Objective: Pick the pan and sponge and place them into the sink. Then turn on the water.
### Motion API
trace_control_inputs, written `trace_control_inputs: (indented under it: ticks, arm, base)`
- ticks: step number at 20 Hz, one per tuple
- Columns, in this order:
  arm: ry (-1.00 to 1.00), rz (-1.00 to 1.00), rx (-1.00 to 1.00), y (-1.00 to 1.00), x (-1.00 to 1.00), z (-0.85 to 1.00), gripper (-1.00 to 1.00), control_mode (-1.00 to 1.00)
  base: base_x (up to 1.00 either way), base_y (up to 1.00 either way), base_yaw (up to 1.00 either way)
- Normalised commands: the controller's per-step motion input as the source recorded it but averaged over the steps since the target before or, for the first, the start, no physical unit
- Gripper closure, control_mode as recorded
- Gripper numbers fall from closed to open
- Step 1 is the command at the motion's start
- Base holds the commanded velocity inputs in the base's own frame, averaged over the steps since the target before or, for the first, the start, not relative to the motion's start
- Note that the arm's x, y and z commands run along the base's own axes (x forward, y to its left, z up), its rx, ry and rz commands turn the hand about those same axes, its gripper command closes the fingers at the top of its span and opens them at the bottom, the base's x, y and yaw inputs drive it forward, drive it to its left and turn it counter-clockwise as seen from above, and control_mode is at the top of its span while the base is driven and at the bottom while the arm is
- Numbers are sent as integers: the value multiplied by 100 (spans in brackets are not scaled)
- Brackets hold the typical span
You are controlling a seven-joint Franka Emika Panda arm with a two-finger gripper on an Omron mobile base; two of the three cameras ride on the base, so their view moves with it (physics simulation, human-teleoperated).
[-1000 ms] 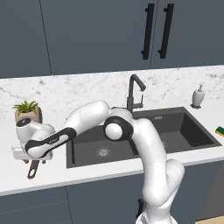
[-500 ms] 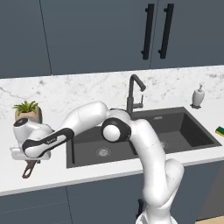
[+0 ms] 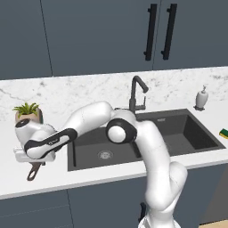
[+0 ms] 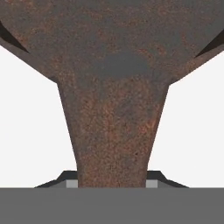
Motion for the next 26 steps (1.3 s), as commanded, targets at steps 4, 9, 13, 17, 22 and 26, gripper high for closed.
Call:
trace_control_inputs:
  ticks: [4,9,13,17,22,26]
  arm:
    - [0,-12,2,-98,-53,0,100,-100]
    - [0,-19,2,-99,-23,1,100,-100]
    - [0,-19,4,-100,13,16,100,-100]
    - [0,-8,12,-88,56,31,100,-100]
    - [0,-8,10,-83,63,5,100,-100]
    - [6,-9,4,-84,34,-1,100,-100]
  base:
    - [0,0,0]
    - [0,0,0]
    - [0,0,0]
    - [0,0,0]
    - [0,0,0]
    - [0,0,0]
